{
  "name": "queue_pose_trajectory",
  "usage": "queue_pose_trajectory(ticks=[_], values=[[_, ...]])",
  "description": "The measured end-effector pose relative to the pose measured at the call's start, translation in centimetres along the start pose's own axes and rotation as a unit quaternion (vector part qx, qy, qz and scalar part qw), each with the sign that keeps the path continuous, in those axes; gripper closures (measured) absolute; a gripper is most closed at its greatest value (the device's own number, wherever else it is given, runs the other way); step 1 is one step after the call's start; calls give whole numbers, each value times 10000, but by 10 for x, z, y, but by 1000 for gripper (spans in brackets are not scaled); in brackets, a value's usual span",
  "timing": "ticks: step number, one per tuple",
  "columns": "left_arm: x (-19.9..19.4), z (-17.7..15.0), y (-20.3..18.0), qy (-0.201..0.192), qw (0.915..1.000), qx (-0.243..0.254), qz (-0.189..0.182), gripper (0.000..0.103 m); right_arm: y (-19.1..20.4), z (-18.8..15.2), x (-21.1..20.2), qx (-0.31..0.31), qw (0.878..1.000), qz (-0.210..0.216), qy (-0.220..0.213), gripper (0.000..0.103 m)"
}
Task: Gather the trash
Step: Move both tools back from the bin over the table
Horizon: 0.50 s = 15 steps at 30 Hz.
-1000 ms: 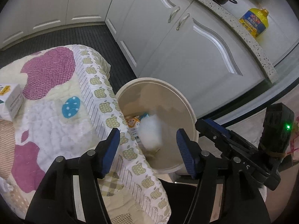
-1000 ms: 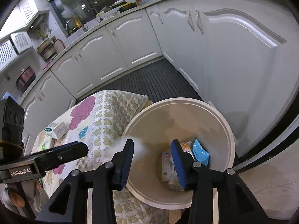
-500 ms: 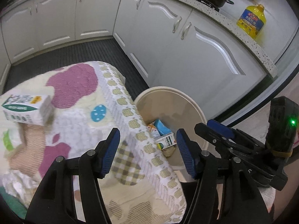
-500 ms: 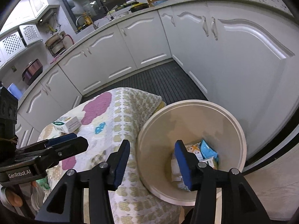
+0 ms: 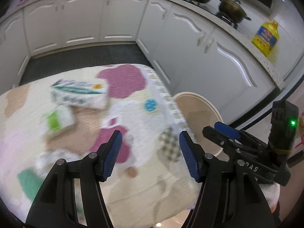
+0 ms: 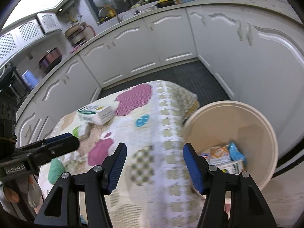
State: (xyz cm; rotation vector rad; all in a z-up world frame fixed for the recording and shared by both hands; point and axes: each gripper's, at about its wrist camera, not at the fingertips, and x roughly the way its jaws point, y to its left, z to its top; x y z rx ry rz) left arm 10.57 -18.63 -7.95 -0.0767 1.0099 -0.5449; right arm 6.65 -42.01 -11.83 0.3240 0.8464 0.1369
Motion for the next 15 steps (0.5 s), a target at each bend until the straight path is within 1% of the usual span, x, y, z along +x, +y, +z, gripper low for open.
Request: queue_pose_trajectory(ticks=[2,5,7,8,12,15], values=[[-16,-4,22,9,9998,-198,18,42,12,-1,5,-68,9999,133,48,40],[-40,-13,54,-15,9989,-460,116,41,32,-4,15,-180,9991,369,130,40],[-54,-20,71,-16,9980,-587,243,36,46,-6,22,-285,9980,530,197,40],[-61,-25,81,-17,9973,-677,281,35,54,-8,26,-345,9972,610,242,40],[-81,-50,116,3,9931,-1111,381,34,85,-12,41,-618,9932,904,386,39],[-90,-70,138,49,9887,-1423,472,34,109,-16,55,-880,9884,1111,543,35]])
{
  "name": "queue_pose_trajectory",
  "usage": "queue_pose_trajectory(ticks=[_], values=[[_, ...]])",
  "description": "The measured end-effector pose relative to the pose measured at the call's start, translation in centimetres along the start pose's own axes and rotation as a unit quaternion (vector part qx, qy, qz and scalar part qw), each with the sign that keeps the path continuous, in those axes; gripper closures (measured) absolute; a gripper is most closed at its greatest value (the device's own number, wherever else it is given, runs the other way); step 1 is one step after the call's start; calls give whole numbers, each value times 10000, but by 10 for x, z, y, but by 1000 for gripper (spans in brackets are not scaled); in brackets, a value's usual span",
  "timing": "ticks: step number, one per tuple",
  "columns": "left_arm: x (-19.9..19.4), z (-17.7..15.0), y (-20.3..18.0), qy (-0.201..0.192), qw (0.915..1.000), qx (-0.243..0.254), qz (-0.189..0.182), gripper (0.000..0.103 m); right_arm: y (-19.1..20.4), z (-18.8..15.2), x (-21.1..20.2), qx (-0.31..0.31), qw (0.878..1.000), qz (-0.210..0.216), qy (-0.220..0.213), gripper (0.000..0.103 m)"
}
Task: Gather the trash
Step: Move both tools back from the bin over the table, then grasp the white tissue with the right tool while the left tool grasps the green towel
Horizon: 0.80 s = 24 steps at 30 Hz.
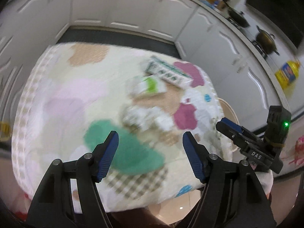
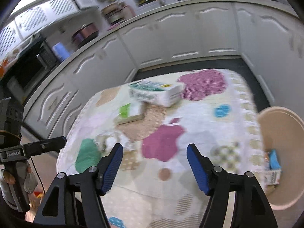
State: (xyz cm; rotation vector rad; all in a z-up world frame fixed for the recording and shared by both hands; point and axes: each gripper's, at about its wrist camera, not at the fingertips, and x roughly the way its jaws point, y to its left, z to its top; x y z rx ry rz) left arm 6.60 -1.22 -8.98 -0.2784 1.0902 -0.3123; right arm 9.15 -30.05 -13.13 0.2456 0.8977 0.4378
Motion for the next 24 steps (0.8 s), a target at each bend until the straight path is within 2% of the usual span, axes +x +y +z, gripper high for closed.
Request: queue_pose_trajectory(ticks=[7,16,18,19,20,22,24], values=[[14,-26,41,220,9978,-616,42,34,38,3,53,-298,9980,424,364,35],[38,-30,54,268,9948,-951,-251,34,65,12,110,-614,9941,590,678,34],[41,-28,56,252,9941,-1007,-314,34,71,9,121,-761,9925,608,735,44],[44,-27,57,254,9935,-1046,-380,34,72,8,126,-847,9917,574,777,62],[46,-25,57,249,9930,-1075,-428,34,72,6,129,-876,9913,544,815,72],[51,-24,55,247,9919,-1130,-533,34,66,4,123,-788,9924,625,712,81],[56,-23,51,286,9924,-1038,-604,35,57,6,107,-645,9947,619,514,83]])
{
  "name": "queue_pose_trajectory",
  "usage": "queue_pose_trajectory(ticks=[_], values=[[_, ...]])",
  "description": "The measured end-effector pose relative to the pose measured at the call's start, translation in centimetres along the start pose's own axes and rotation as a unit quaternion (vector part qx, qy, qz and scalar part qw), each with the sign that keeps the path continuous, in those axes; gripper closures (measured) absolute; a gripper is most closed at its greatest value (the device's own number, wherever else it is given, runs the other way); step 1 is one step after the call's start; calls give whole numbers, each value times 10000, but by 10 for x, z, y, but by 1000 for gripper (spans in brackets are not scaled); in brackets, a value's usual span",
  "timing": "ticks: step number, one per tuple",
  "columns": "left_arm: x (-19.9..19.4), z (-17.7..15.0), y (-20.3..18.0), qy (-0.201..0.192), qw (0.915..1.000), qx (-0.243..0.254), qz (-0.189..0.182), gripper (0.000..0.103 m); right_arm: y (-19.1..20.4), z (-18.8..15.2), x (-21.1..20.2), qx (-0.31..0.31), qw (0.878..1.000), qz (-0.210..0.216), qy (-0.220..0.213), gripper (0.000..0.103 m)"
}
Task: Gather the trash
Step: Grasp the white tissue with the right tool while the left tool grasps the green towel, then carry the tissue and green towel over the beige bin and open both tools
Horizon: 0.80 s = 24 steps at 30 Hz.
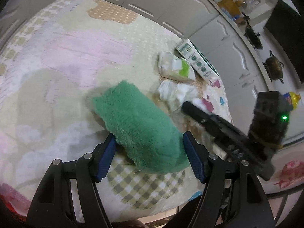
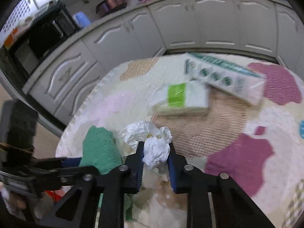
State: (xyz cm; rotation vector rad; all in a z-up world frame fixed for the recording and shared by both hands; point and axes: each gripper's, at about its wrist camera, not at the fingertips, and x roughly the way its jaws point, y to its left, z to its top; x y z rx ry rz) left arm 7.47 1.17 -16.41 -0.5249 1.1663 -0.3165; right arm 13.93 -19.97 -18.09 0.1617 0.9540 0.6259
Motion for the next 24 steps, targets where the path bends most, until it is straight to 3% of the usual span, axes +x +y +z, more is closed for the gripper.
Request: queue_pose_trajectory(ticks=[4,7,13,24], values=[[1,1,-15,27,9995,273,-123,61,-15,-1,-40,162,9991,-17,-394,84],[-4,2,-26,-44,9986,523,-35,68,-22,-3,-64,252,9979,-49,-591,84],[-17,-1,-55,-137,9952,961,-130,78,-38,-17,-108,470,9940,-170,-970,84],[-15,-6,-110,-193,9852,1693,-161,83,-56,-38,-149,621,9901,-484,-1160,84]])
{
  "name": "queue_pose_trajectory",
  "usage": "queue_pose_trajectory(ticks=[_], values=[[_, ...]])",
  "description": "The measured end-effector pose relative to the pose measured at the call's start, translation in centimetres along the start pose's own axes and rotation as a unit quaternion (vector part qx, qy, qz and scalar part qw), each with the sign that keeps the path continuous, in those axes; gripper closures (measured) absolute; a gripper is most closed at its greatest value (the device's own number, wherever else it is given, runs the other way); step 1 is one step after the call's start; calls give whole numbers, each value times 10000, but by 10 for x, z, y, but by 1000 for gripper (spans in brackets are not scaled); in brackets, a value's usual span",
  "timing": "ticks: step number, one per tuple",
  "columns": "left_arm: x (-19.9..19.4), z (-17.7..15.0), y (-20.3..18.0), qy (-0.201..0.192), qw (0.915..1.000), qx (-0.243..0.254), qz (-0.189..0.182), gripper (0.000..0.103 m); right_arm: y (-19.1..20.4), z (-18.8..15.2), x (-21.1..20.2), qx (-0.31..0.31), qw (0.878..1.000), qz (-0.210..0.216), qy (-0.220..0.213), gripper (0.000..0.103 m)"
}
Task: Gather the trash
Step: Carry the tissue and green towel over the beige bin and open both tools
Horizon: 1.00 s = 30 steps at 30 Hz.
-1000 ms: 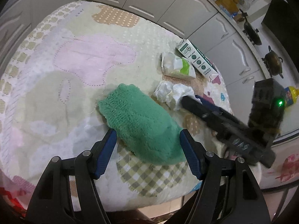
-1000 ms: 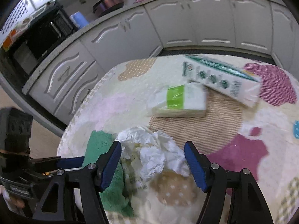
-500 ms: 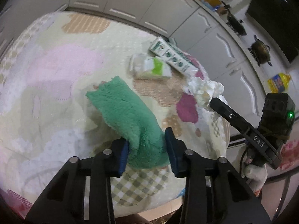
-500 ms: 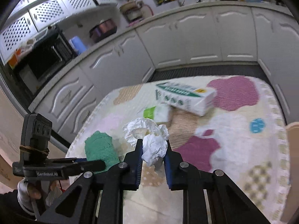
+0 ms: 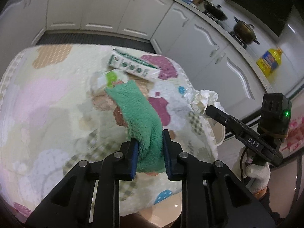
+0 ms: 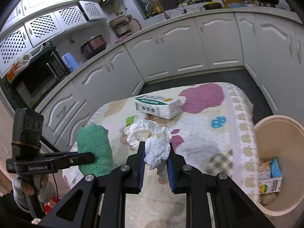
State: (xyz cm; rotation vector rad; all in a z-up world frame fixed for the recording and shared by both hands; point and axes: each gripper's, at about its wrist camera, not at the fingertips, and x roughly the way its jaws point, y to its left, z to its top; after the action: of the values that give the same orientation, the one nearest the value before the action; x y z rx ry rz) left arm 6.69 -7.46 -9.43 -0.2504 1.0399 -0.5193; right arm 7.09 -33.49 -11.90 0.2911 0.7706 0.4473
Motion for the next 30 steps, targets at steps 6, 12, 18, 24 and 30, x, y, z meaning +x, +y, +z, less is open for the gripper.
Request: queue_pose_trajectory(ticks=[6,12,18,24,30], values=[[9,9,-27,-4,9996,289,-62,83,-18,0,-18,162,9997,-145,-134,84],[21,16,-49,11,9986,510,-112,83,-32,-2,-29,259,9991,-283,-179,84],[32,26,-74,53,9969,749,-217,83,-51,-3,-46,386,9977,-490,-278,84],[50,36,-102,78,9951,914,-381,83,-80,-7,-67,577,9936,-885,-393,84],[80,48,-137,215,9924,1043,-611,83,-121,-18,-81,862,9855,-1417,-359,84]])
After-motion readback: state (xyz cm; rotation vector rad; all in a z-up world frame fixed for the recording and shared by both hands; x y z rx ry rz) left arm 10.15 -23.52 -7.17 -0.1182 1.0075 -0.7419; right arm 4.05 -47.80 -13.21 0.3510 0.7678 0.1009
